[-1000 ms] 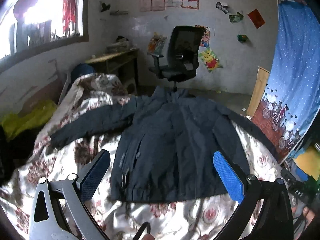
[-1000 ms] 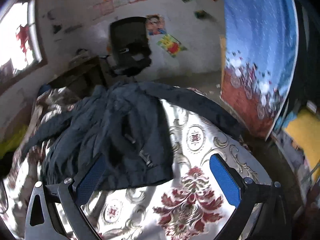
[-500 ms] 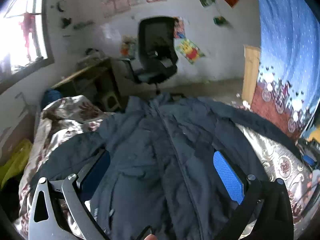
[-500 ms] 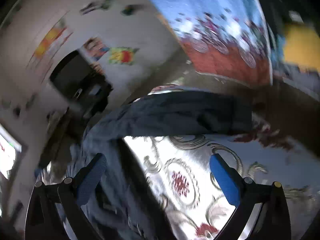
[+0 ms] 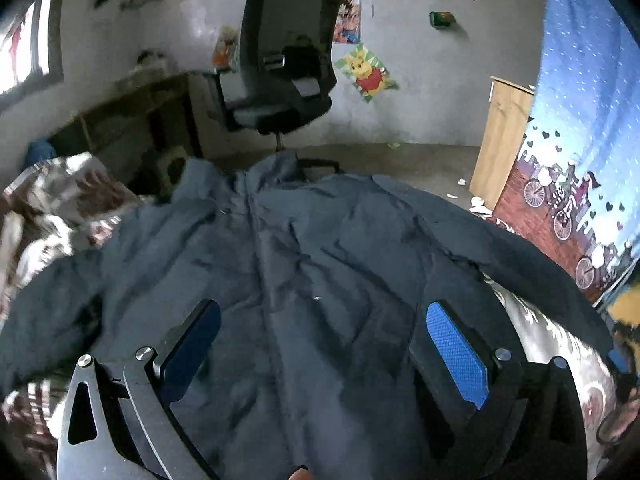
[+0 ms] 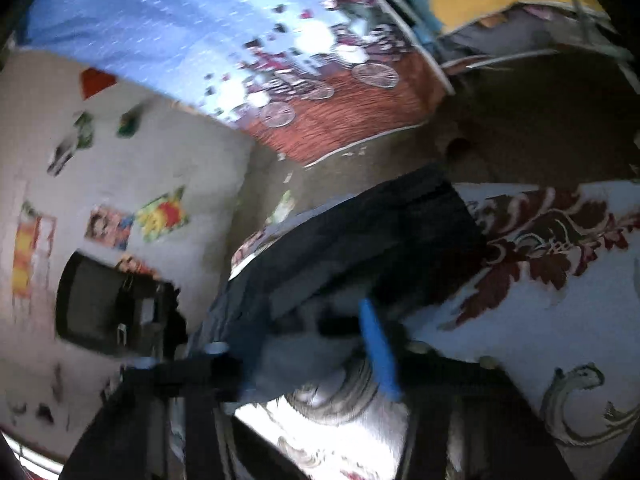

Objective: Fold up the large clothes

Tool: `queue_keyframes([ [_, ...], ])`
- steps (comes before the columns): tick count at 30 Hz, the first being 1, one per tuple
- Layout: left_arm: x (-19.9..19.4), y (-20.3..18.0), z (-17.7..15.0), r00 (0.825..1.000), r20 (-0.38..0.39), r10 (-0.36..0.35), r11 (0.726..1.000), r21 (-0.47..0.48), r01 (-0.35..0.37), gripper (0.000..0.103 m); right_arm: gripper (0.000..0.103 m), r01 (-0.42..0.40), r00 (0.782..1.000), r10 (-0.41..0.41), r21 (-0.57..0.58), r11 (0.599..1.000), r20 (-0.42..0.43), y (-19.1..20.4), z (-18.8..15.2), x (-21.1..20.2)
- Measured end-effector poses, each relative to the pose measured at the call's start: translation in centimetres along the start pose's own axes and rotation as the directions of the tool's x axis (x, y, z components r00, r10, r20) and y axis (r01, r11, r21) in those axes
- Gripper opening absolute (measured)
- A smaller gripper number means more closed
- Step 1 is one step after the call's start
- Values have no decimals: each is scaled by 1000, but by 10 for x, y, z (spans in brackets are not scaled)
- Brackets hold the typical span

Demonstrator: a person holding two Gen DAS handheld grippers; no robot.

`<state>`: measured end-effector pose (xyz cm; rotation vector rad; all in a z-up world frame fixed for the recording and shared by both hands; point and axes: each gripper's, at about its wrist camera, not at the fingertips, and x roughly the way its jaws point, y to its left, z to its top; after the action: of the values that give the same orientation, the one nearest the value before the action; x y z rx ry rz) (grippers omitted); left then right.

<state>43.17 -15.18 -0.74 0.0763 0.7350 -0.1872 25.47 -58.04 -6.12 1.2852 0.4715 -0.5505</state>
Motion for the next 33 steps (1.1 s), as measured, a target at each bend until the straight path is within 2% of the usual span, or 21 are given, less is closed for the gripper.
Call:
queue_keyframes([
  [2, 25, 3, 3, 999, -42, -4, 1000, -22, 3, 101, 8, 33, 999, -33, 7, 999, 17, 1, 3, 7],
  [4, 50, 6, 6, 996, -86, -9, 999, -46, 5, 101, 5, 41, 998, -40, -32, 999, 39, 10, 6, 7],
  [6, 67, 9, 9, 994, -109, -28, 997, -76, 20, 101, 4, 55, 995, -44, -128, 990, 86, 26, 9, 1],
  [10, 94, 10, 22, 993, -107, -59, 992, -114, 47, 101, 3, 54, 989, -13, -284, 957, 146, 58, 15, -16],
  [12, 110, 8, 28, 989, -116, -95, 989, -123, 81, 101, 3, 37, 992, 0, -300, 953, 123, 63, 19, -17],
  [15, 122, -1, 31, 984, -125, -128, 987, -114, 113, 101, 5, -6, 1000, 2, -272, 962, -15, 57, 14, -8],
  [17, 127, -6, 32, 983, -127, -134, 988, -91, 123, 101, 7, 7, 998, -22, -231, 973, -59, 45, 6, -7],
  [19, 132, -8, 32, 982, -129, -141, 988, -85, 130, 101, 34, 26, 994, -45, -177, 984, -104, 31, -3, -5],
  [20, 134, -8, 31, 980, -132, -148, 987, -87, 137, 101, 67, 14, 992, -28, -117, 993, -119, 20, -6, -6],
  [21, 135, -8, 31, 979, -134, -154, 986, -87, 143, 101, 80, 8, 993, -16, -72, 997, -120, 13, -7, -9],
  [24, 139, -7, 31, 979, -134, -156, 986, -77, 147, 101, 80, -19, 994, 20, 6, 1000, -110, 3, -5, -9],
  [28, 141, -6, 32, 981, -122, -152, 987, -74, 144, 101, 81, 51, 990, -39, 92, 994, -134, -4, 4, 6],
  [32, 145, -7, 31, 980, -130, -151, 987, -81, 141, 101, 82, 110, 987, -94, 126, 986, -129, -3, 12, 27],
  [33, 146, -8, 31, 980, -133, -149, 987, -77, 139, 101, 78, 114, 987, -97, 135, 984, -125, -2, 14, 31],
])
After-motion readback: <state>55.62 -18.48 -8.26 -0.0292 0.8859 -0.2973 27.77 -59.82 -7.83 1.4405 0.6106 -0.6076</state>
